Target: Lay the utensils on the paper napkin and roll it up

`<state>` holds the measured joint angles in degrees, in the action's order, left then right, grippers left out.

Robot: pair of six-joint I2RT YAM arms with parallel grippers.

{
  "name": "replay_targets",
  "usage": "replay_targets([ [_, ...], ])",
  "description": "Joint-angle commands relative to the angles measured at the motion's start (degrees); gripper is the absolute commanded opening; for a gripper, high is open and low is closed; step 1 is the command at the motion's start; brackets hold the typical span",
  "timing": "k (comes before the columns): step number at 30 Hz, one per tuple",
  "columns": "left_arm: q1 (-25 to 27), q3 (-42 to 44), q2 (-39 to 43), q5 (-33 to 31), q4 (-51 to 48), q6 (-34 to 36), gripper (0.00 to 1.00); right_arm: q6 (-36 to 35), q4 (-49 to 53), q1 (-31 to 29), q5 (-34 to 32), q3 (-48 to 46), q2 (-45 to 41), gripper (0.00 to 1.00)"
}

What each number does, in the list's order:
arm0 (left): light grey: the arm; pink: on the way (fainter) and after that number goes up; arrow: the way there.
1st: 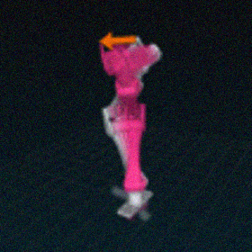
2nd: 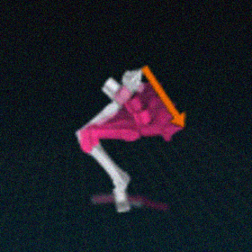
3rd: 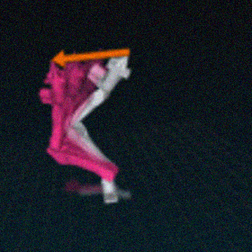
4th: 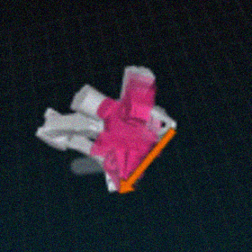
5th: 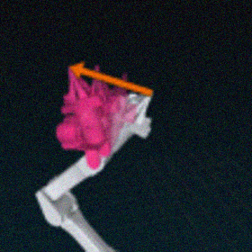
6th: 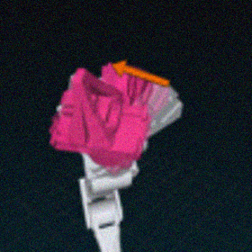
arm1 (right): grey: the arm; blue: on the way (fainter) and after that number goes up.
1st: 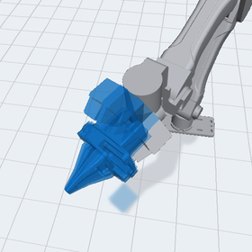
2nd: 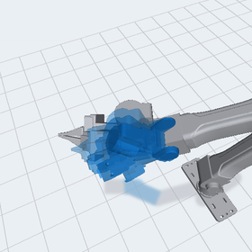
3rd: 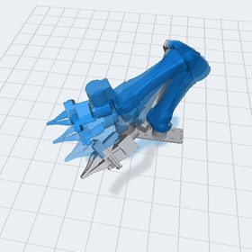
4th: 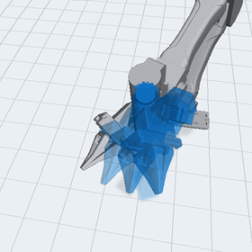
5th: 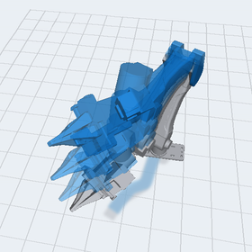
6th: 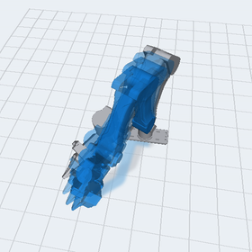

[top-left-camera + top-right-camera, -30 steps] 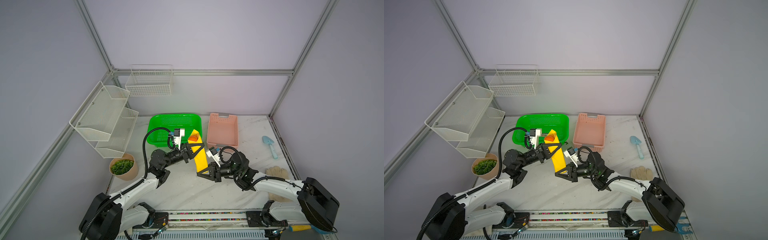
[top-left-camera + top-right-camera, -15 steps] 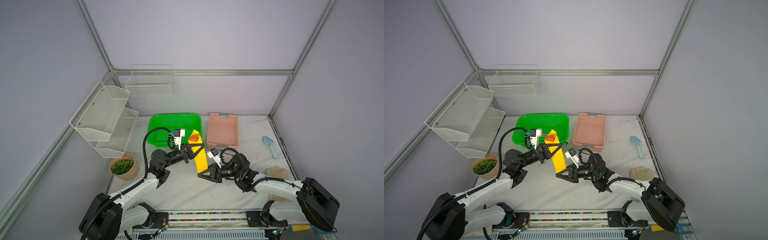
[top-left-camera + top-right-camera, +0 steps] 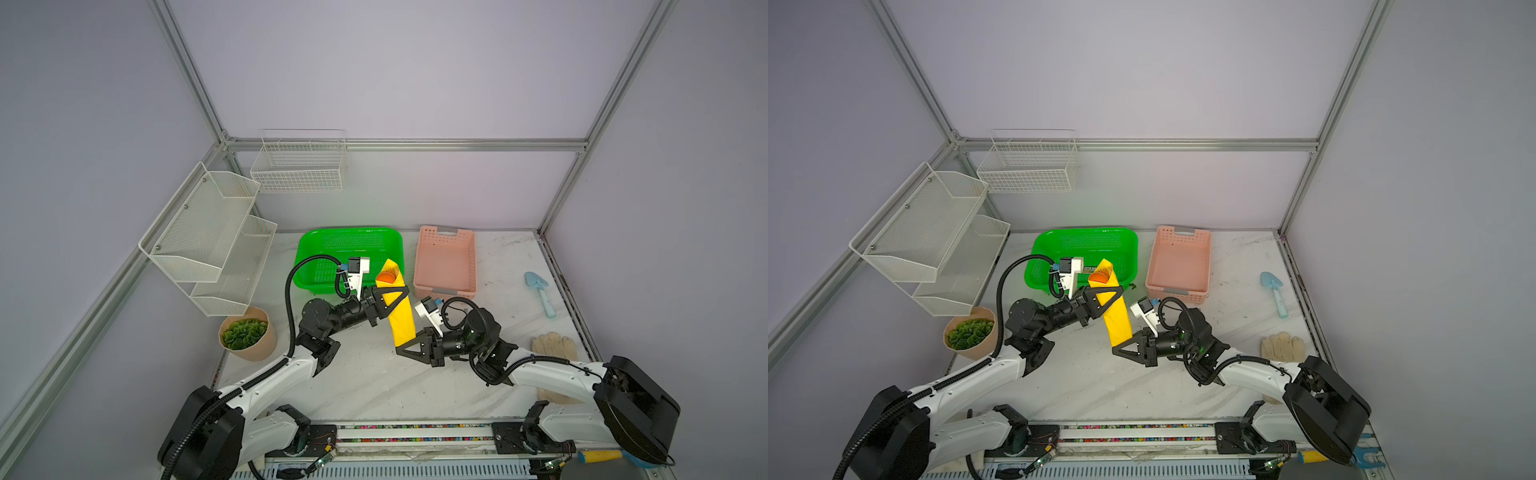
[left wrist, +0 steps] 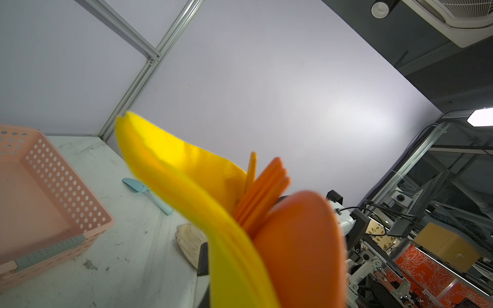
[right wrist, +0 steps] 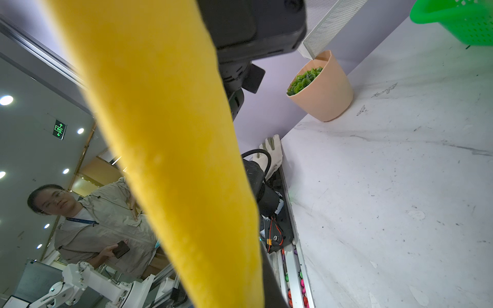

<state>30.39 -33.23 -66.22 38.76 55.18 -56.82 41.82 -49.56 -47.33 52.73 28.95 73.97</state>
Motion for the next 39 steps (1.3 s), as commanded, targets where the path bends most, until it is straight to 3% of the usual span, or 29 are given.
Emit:
replay_targets([
  [1, -0.34, -4.91, 1.53, 0.08, 2.67, 1.17, 0.0, 0.93, -3.12, -0.21, -0.17, -0.98, -1.8, 0.0],
  [4, -0.38, -5.09, 1.53, 0.17, 2.58, 1.18, 0.0, 0.79, -2.75, -0.19, -0.65, -1.53, -2.31, 0.13],
  [7, -0.38, -5.14, 1.65, 0.16, 2.5, 1.14, 0.0, 0.67, -2.73, -0.17, -1.14, -1.88, -2.7, 0.16],
  [11, -0.4, -5.33, 1.7, 0.1, 2.3, 1.18, 0.0, 0.71, -2.73, -0.17, -1.16, -1.75, -2.58, 0.01],
  [19, -0.34, -5.61, 1.62, 0.17, 2.13, 1.18, 0.0, 0.78, -2.65, -0.22, -0.8, -1.45, -3.26, 0.0],
  [23, -0.34, -5.95, 1.53, 0.26, 2.07, 1.09, 0.0, 0.59, -0.16, -0.03, -0.5, -2.4, -5.58, 0.37],
  [27, -0.33, -6.23, 1.62, 0.42, 1.86, 1.09, 0.0, -2.42, 9.25, 1.88, -1.11, -2.91, -12.18, 0.58],
  [33, -0.33, -6.14, 1.53, 0.69, 2.35, 0.7, 0.0, -11.32, 25.97, 6.48, -2.73, 2.86, -19.64, 0.63],
  [39, -0.28, -5.88, 1.74, 0.79, 2.82, 0.07, 0.0, -16.2, 29.47, 7.58, -0.74, 11.4, -12.27, 0.63],
])
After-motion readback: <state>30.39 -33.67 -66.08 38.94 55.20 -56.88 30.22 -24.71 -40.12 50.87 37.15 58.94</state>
